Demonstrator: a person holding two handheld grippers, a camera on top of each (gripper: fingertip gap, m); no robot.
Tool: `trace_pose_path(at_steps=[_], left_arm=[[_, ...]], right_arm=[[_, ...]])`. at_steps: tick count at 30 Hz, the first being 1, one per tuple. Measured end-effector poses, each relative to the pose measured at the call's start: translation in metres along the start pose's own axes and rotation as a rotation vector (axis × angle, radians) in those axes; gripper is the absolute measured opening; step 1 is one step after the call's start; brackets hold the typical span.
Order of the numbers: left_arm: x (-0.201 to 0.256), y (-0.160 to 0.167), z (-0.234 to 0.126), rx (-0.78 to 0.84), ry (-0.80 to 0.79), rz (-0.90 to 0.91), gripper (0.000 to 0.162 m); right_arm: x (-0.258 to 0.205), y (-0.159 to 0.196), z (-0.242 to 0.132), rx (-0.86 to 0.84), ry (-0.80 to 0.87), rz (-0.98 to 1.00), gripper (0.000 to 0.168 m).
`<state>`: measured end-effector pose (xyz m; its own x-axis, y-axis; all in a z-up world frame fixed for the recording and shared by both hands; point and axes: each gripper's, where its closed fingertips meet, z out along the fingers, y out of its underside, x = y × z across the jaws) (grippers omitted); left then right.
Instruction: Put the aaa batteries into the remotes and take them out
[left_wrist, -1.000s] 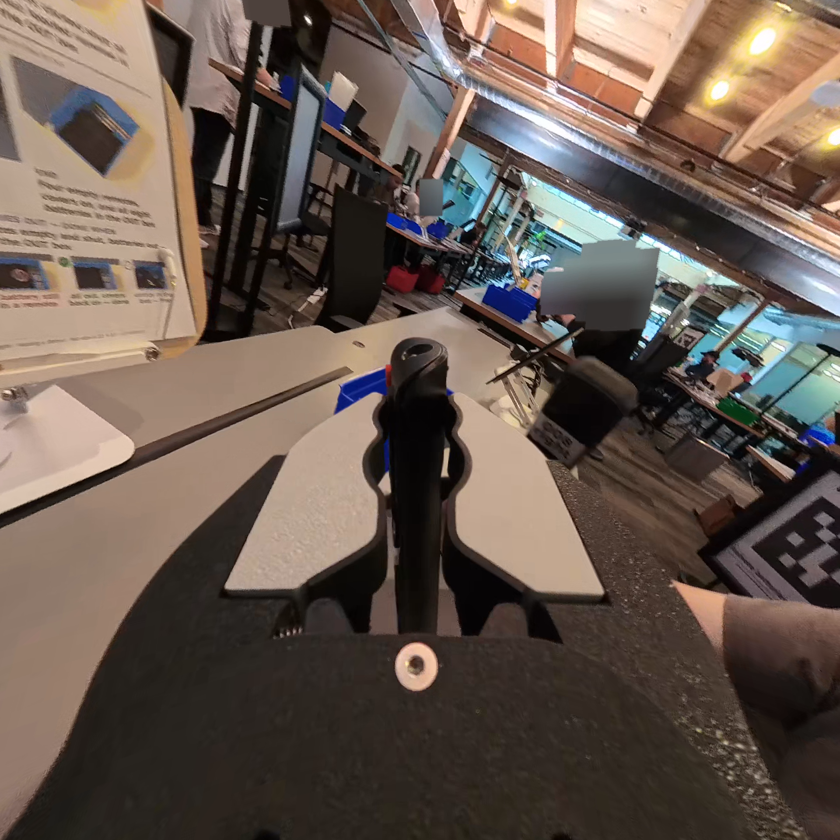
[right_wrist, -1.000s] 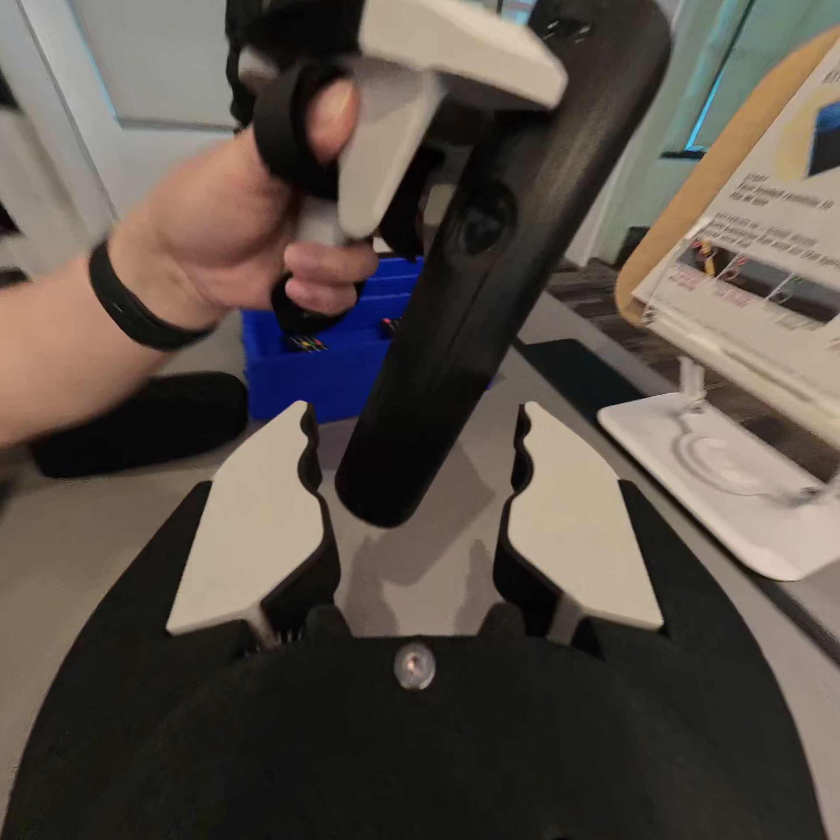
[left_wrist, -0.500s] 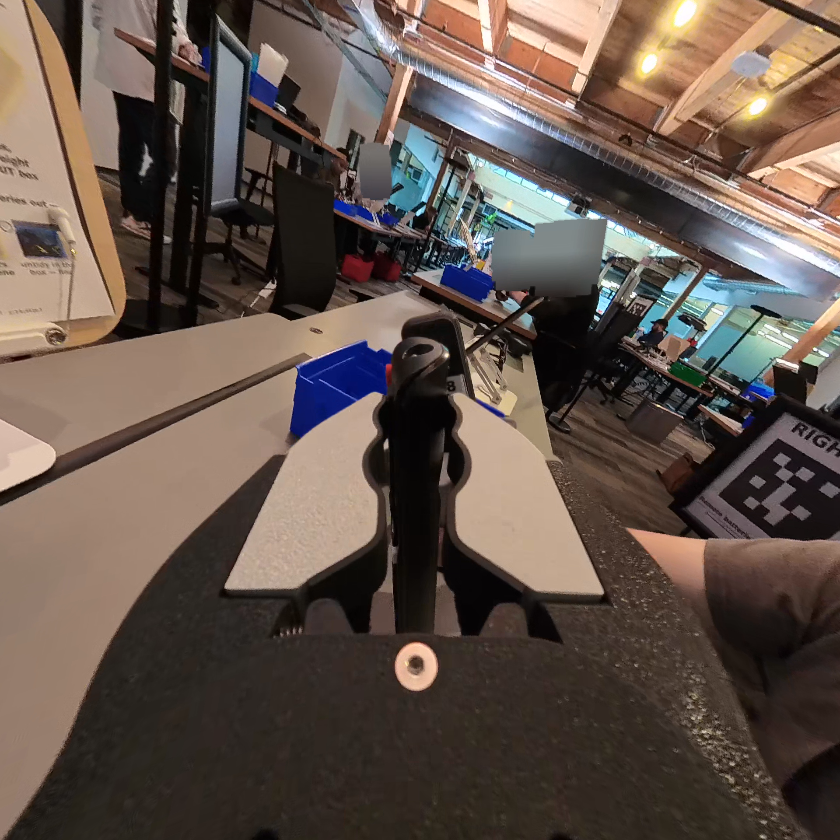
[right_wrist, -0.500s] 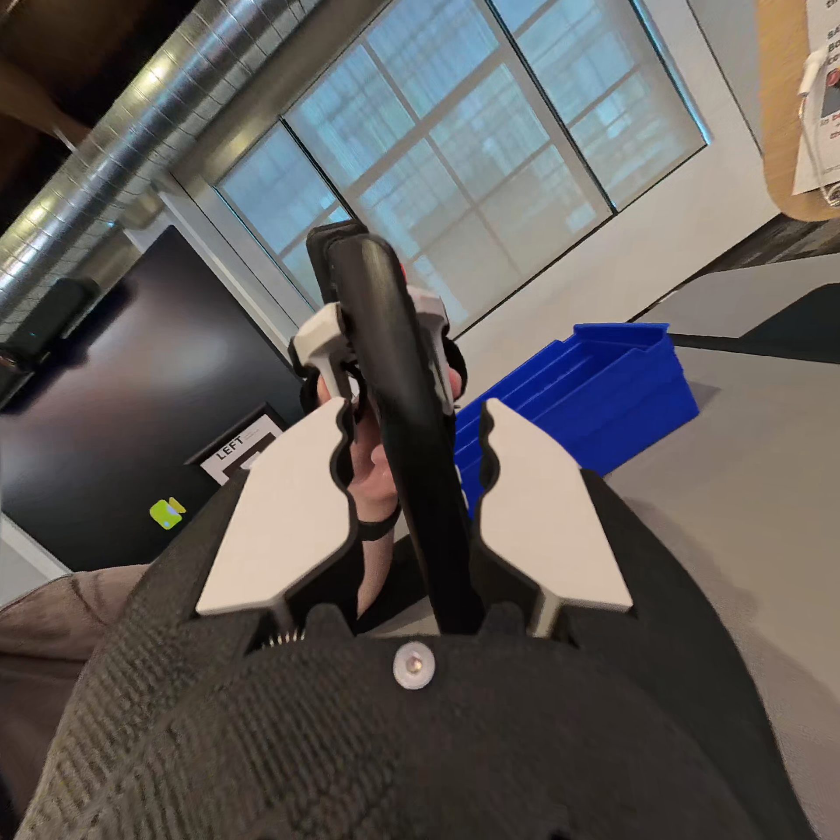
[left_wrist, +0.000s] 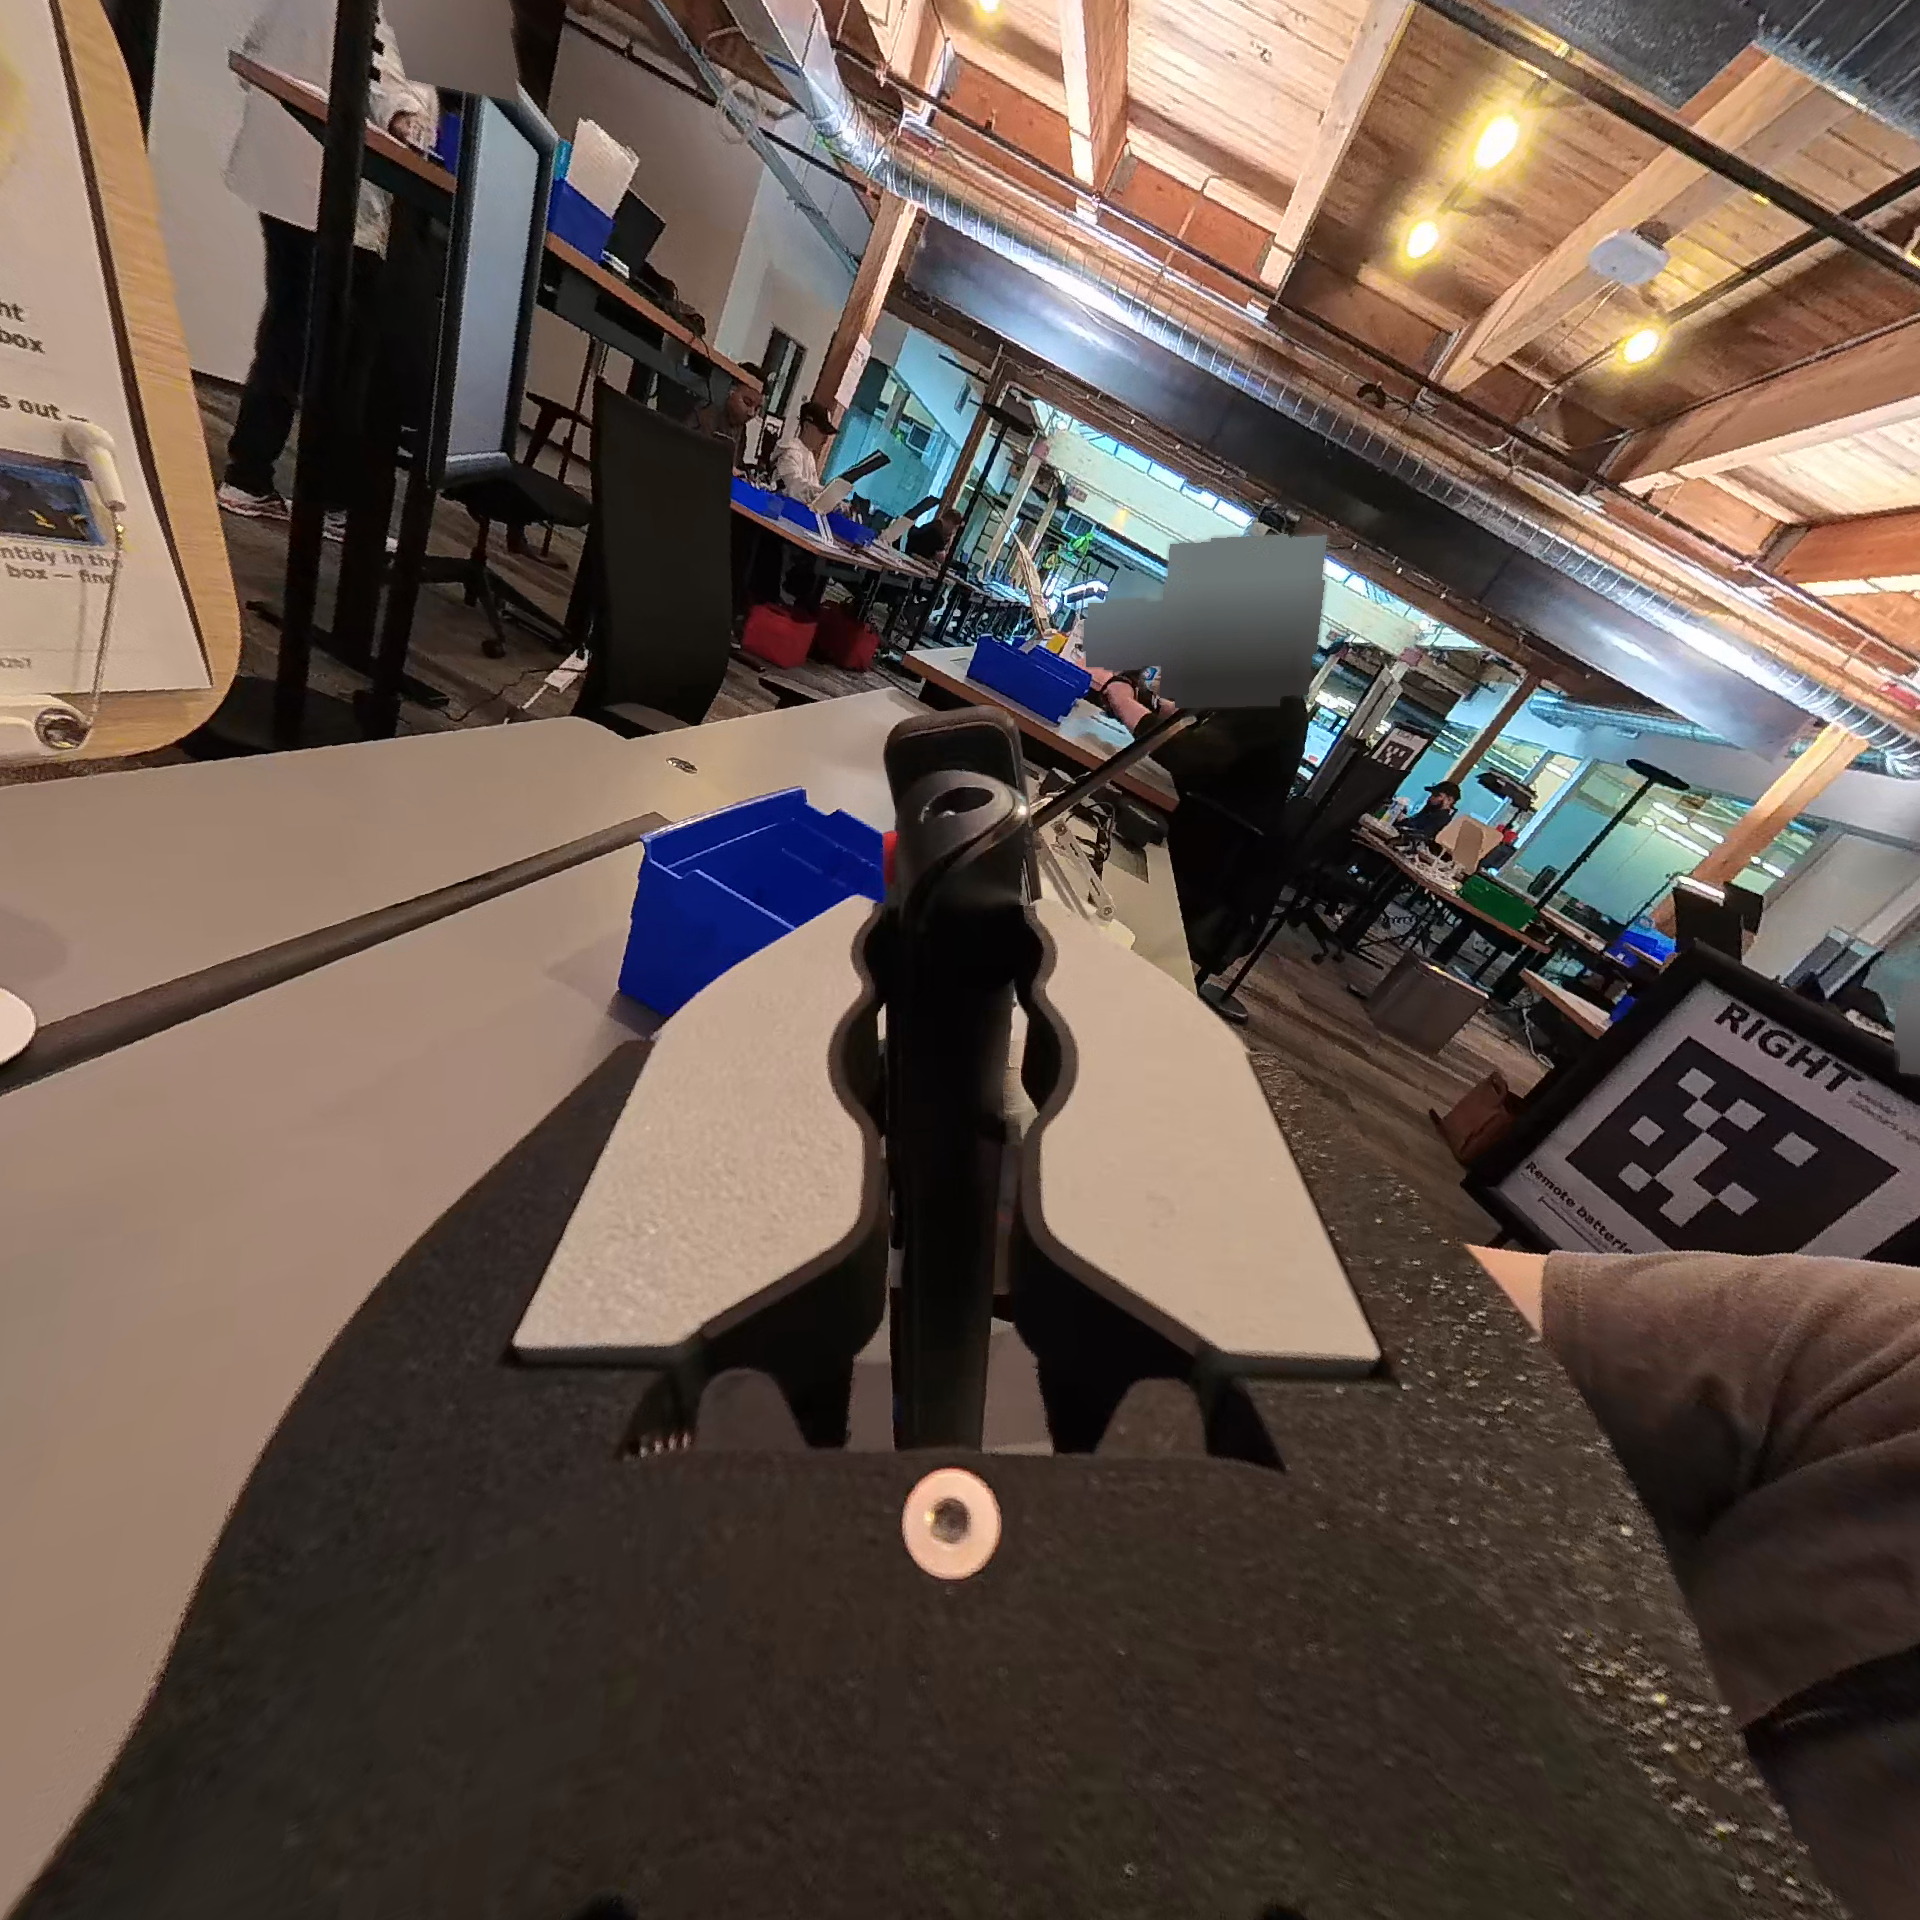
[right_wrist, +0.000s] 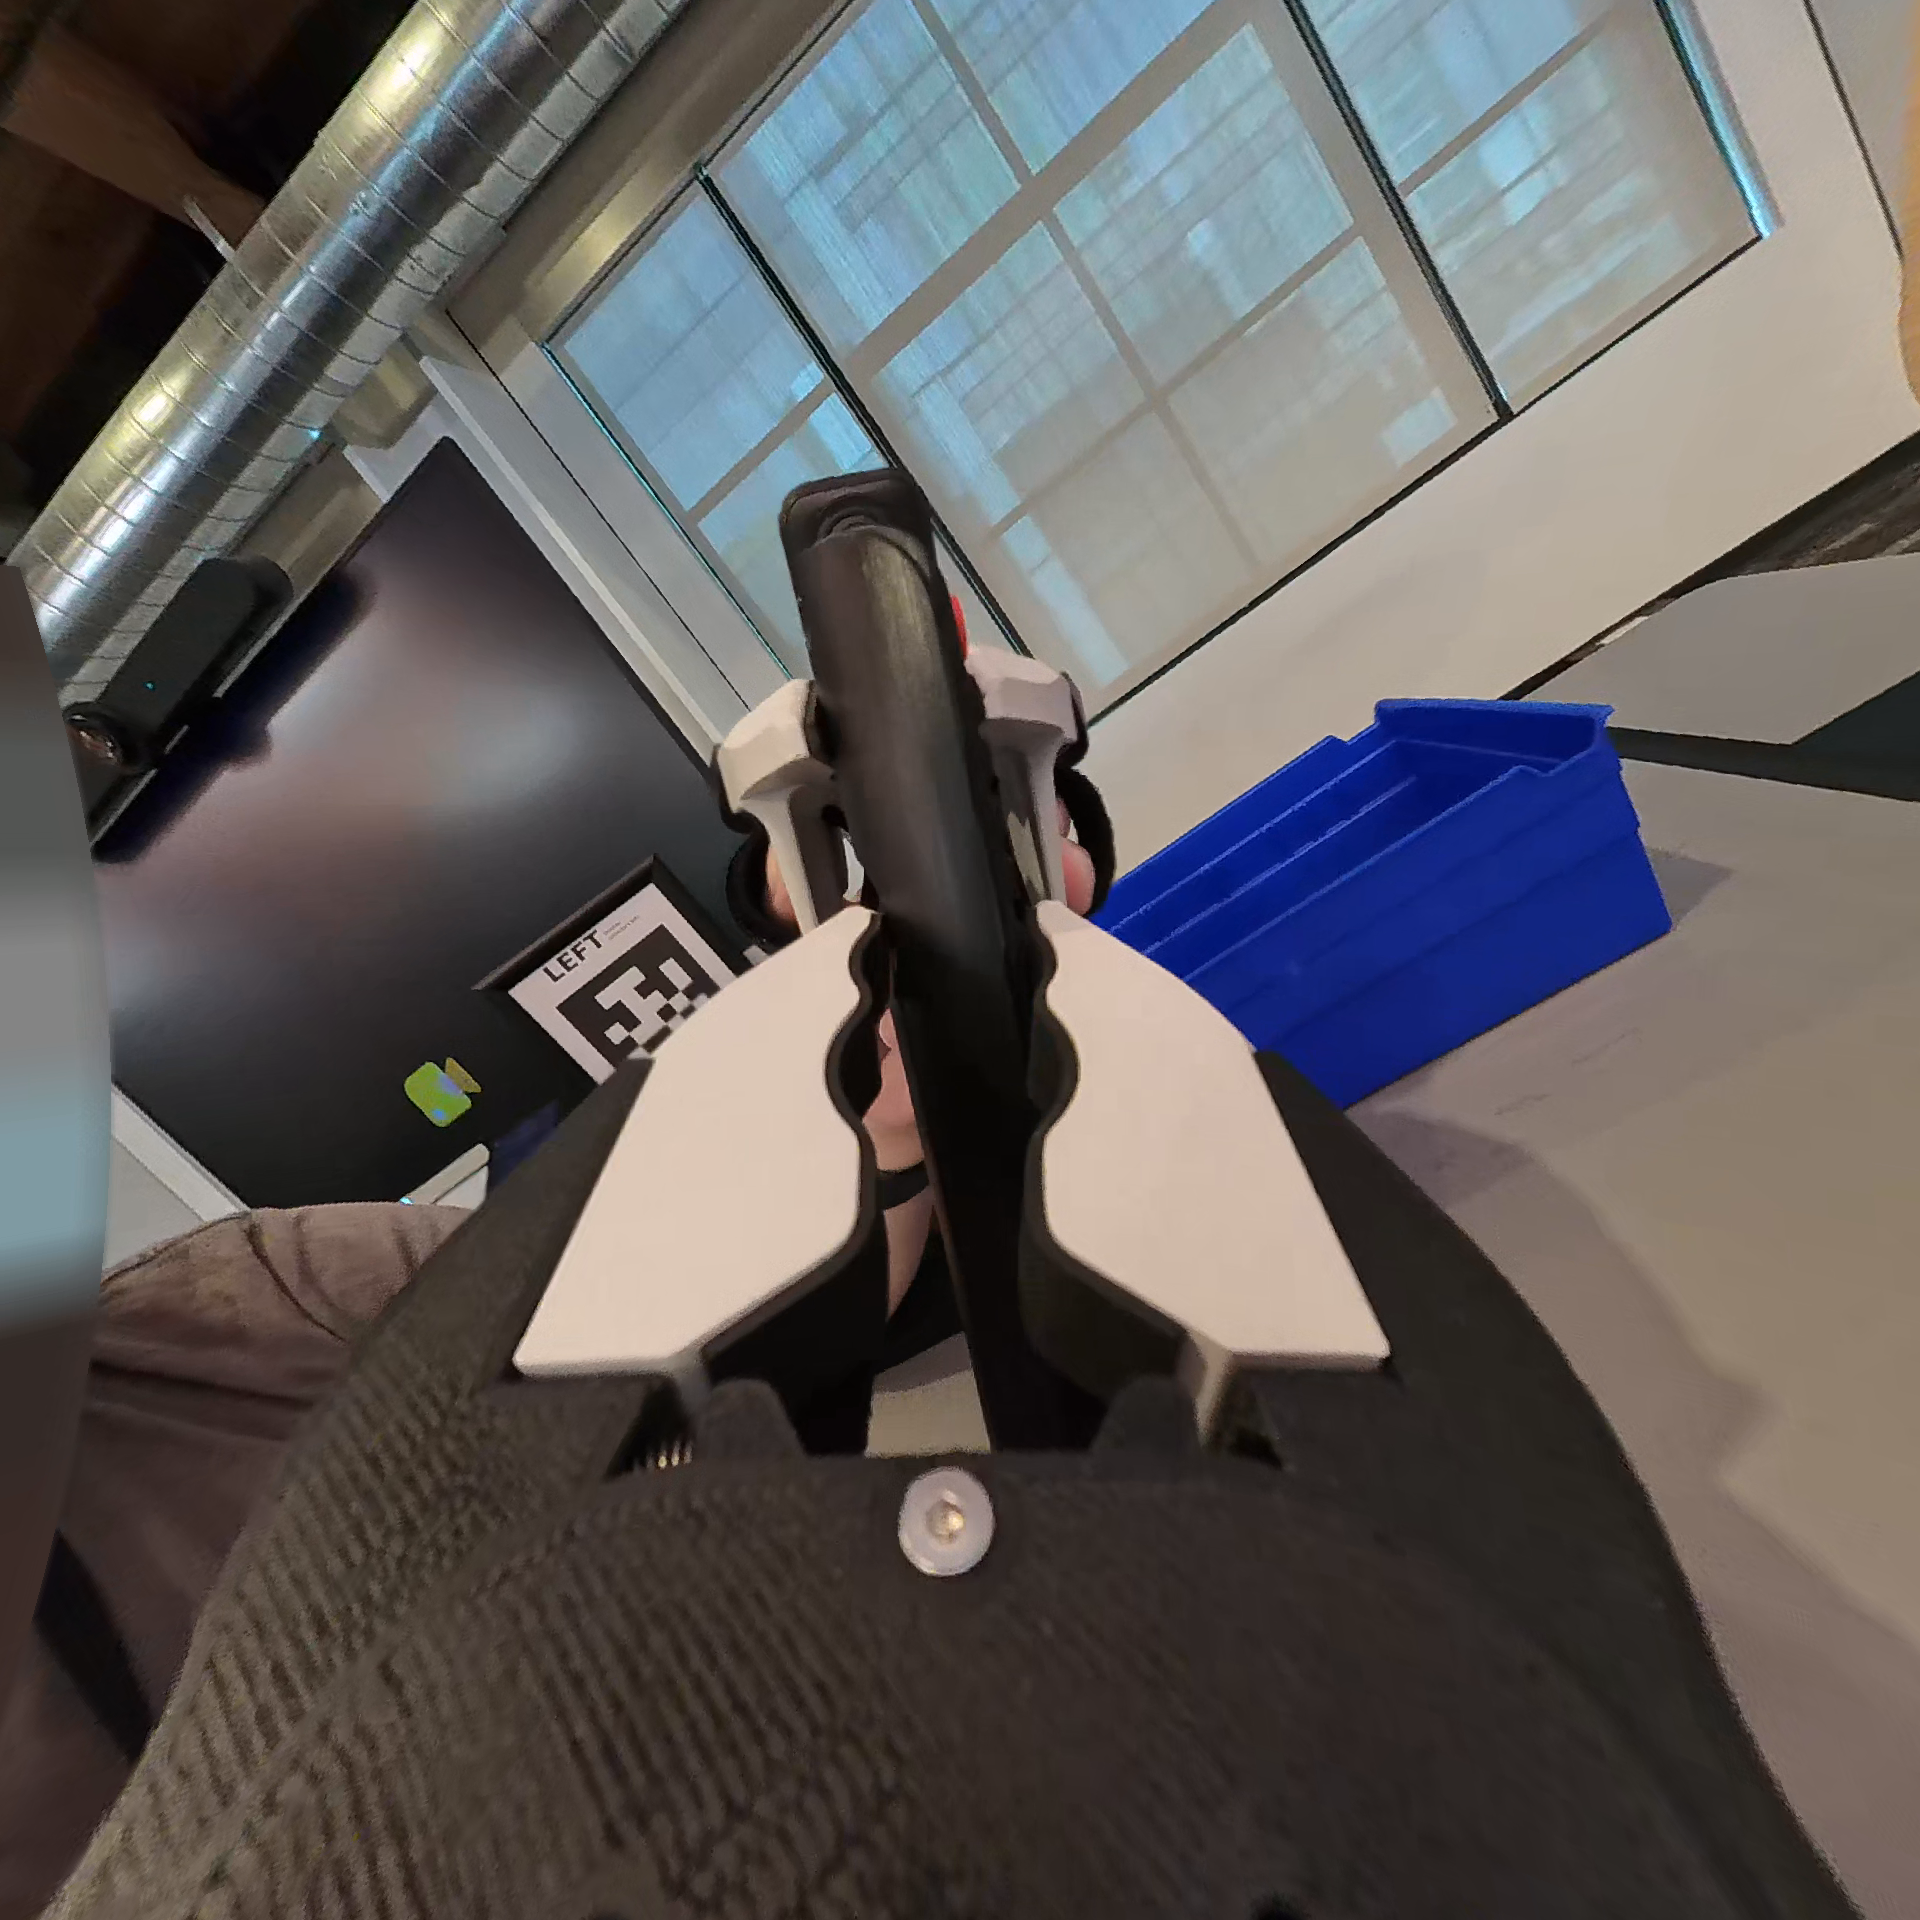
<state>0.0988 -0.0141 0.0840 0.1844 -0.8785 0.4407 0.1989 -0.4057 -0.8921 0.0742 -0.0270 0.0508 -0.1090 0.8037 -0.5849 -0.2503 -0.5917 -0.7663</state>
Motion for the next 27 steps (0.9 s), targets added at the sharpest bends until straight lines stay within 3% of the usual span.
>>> trace_pose_path(at_steps=[6,11,17,27], left_arm=[[-0.001,-0.013,-0.004,0.088,-0.054,0.052,0.023],[-0.008,-0.027,-0.019,0.183,-0.184,0.158,0.023],[-0.007,-0.029,-0.020,0.222,-0.229,0.175,0.023],[-0.002,-0.019,-0.010,0.234,-0.357,0.355,0.023]], right_arm=[[0.004,-0.015,-0.005,0.125,0.065,-0.028,0.032],[0.025,-0.026,-0.018,0.254,0.219,0.030,0.069],[0.051,0.000,-0.013,0.276,0.334,0.216,0.103],[0.053,0.025,0.002,0.294,0.191,0.515,0.124]])
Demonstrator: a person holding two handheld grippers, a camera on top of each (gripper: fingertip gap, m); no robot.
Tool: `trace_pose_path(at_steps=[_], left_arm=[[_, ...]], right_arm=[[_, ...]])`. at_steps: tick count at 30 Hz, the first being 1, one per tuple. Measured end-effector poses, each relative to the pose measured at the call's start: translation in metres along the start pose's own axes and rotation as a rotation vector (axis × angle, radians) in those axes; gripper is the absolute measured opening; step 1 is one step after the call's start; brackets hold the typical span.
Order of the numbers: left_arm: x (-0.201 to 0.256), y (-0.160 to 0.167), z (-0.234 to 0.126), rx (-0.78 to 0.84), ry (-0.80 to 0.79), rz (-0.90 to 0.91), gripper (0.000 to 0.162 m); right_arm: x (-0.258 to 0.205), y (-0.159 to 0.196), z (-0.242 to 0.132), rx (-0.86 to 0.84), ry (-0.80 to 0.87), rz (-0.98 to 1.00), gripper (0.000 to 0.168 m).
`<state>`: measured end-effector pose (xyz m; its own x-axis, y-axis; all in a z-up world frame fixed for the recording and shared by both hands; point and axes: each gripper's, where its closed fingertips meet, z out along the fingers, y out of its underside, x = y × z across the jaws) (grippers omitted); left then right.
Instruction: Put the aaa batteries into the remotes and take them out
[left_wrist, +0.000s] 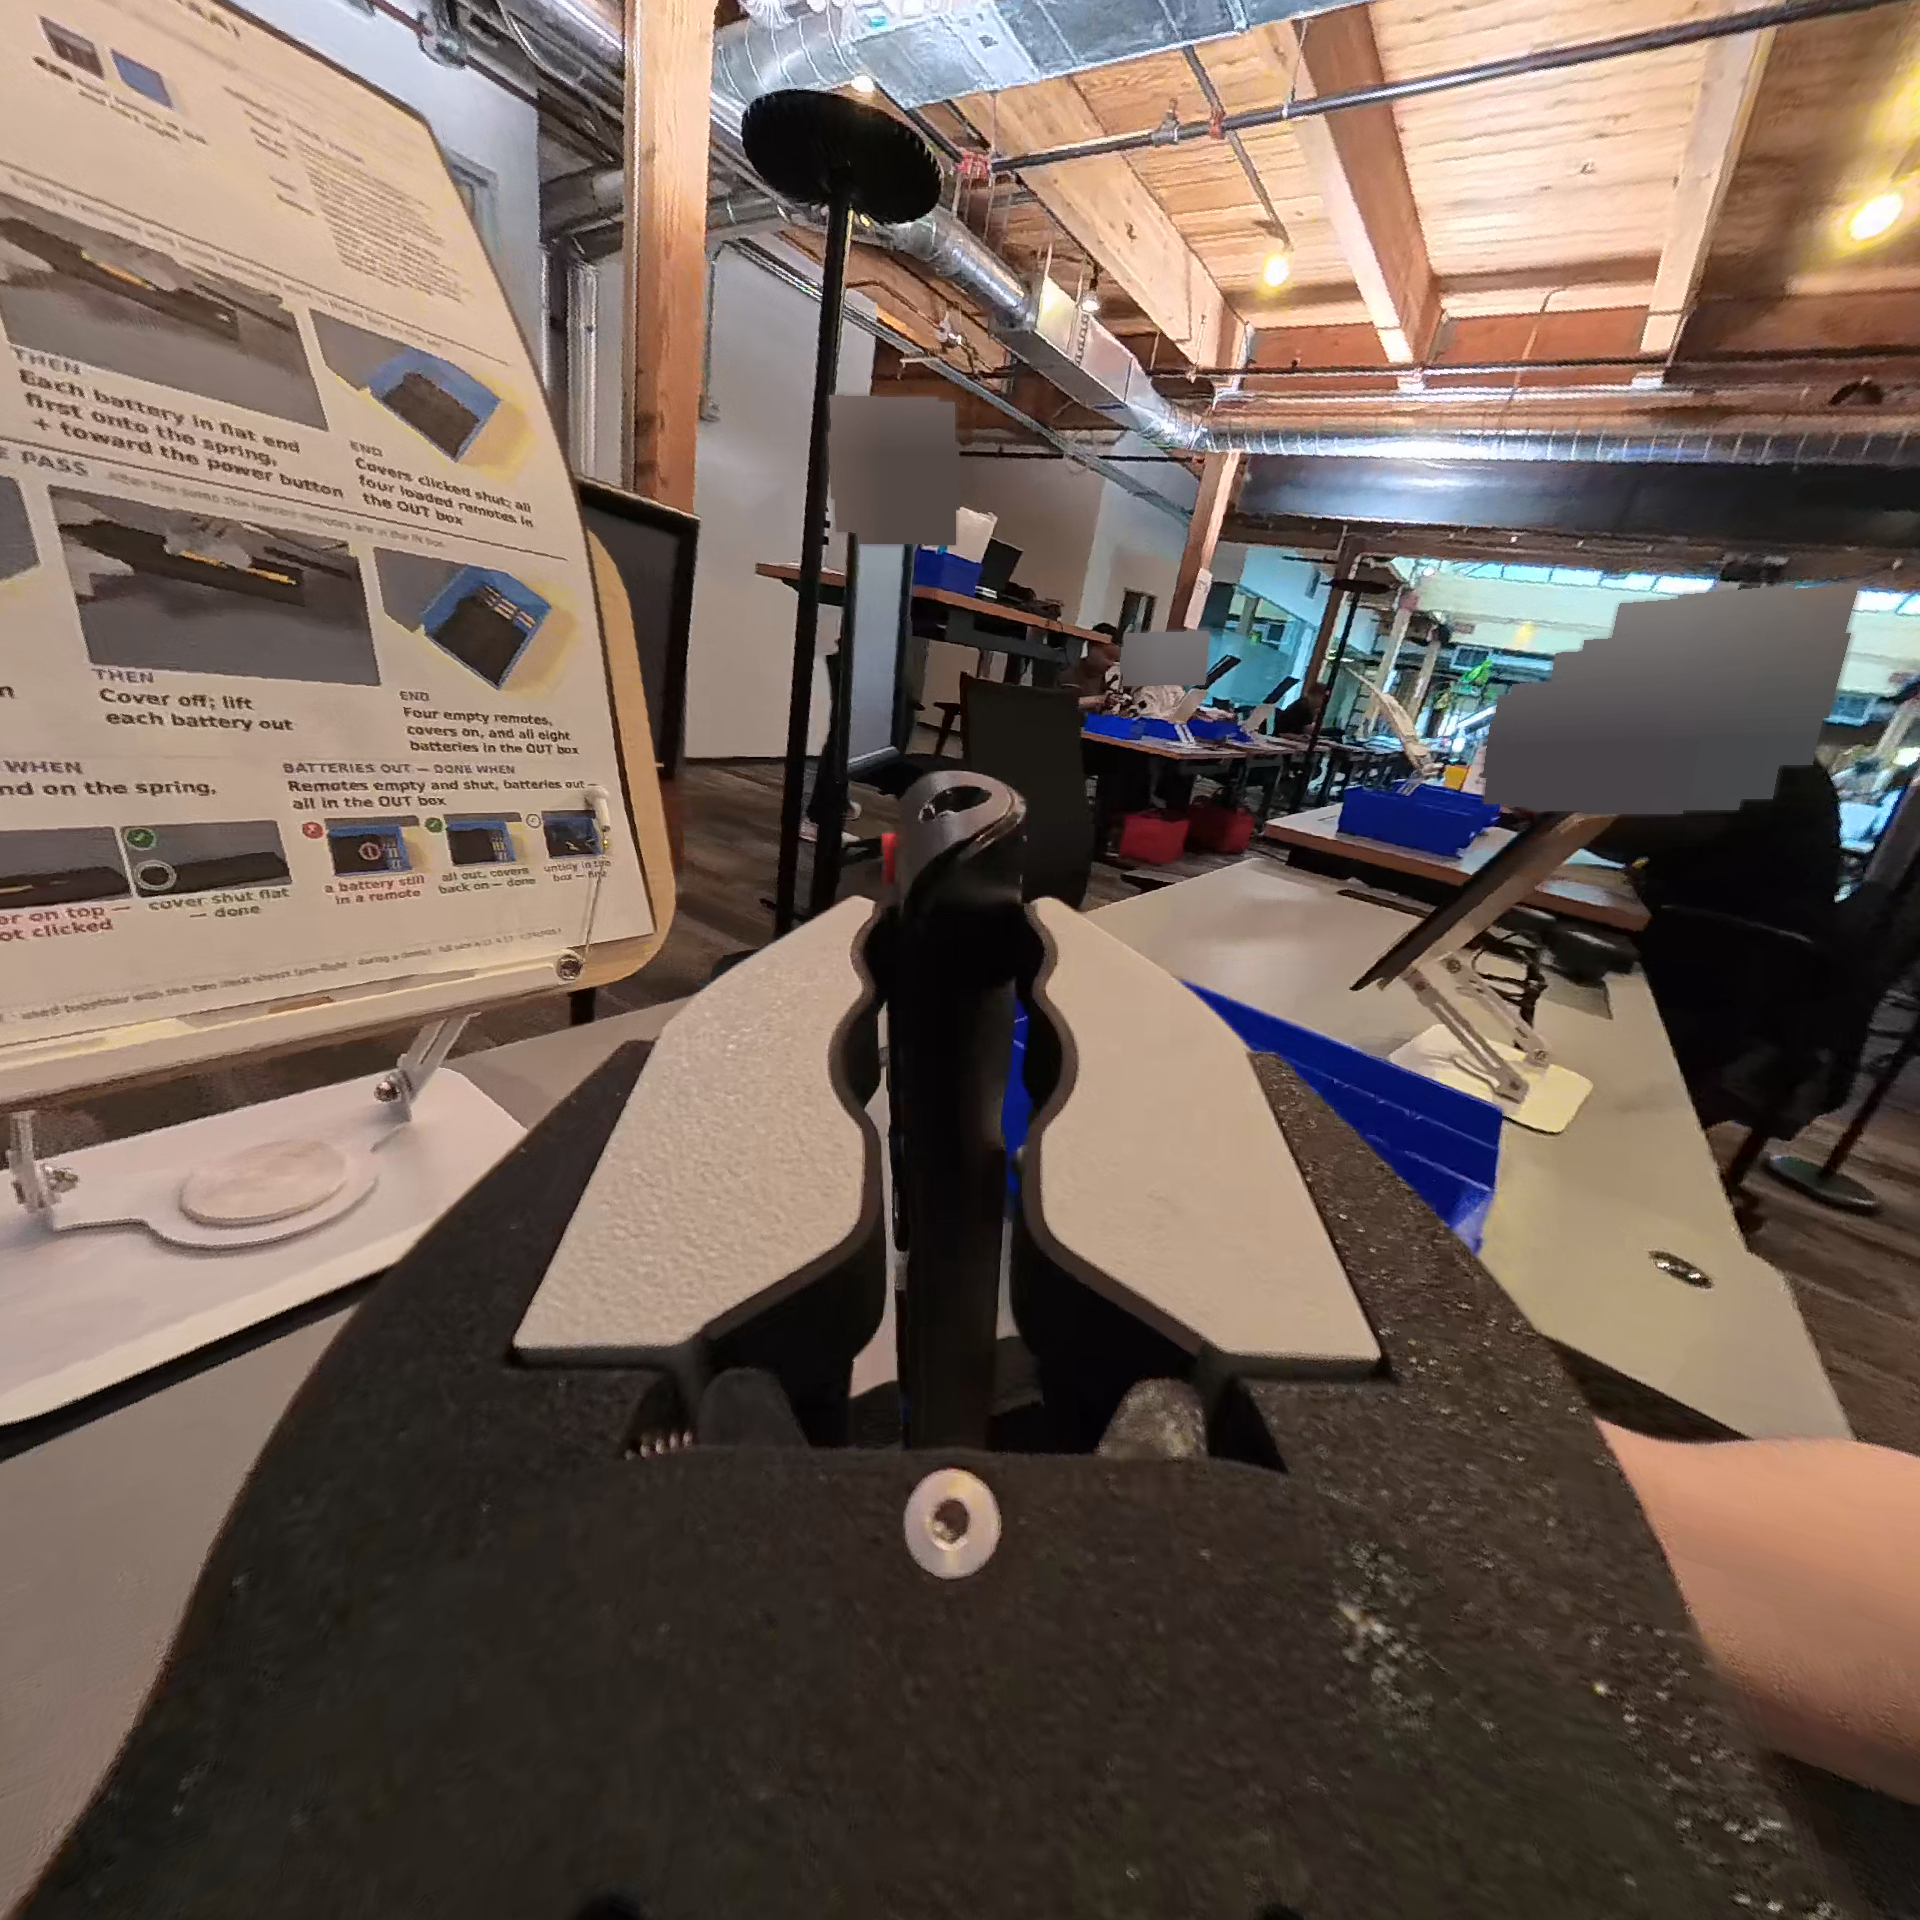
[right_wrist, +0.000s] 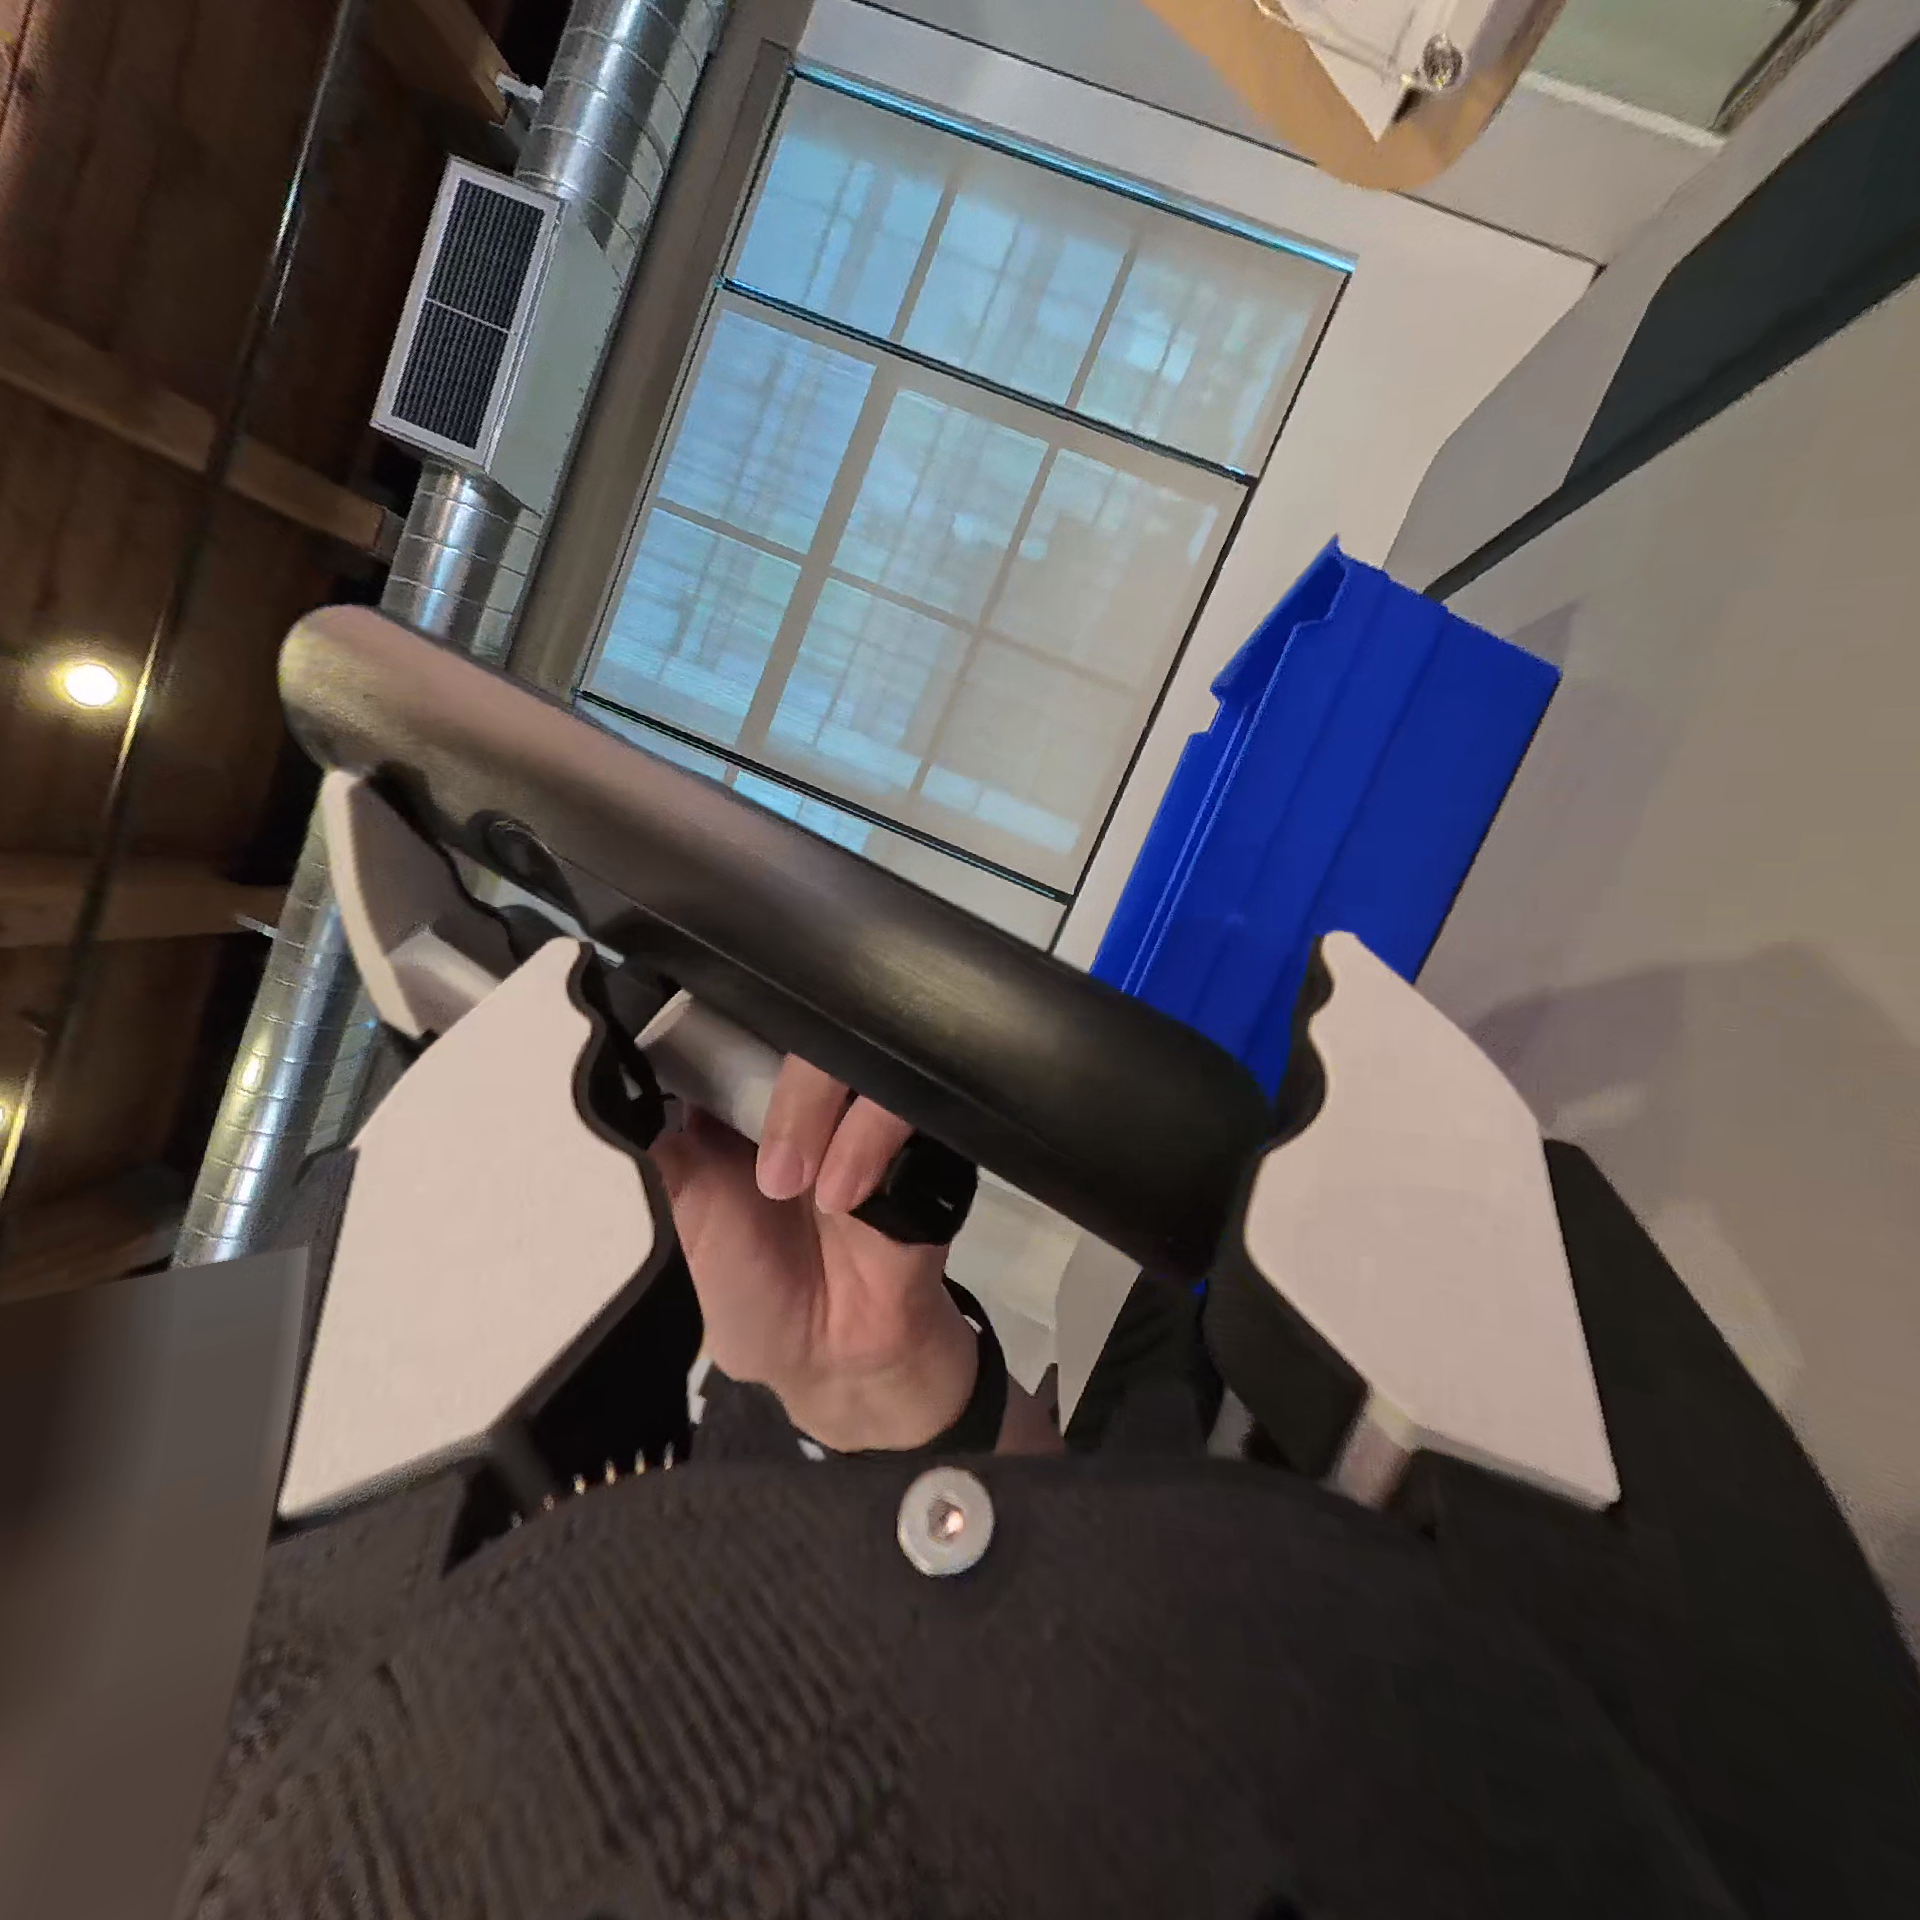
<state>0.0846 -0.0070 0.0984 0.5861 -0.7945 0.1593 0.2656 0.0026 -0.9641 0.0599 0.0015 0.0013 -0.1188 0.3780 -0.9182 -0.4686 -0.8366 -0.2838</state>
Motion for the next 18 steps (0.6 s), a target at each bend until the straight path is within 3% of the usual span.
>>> trace_pose_path(at_steps=[6,18], left_arm=[[0.0109,0.0020,0.0009,0.028,-0.034,0.109,0.023],[0.0103,0.0045,0.0015,0.046,-0.037,0.062,0.023]], right_arm=[[-0.0038,-0.0072,-0.0035,0.049,-0.067,0.075,0.127],[-0.0004,-0.0088,-0.0061,0.044,-0.030,0.056,0.129]])
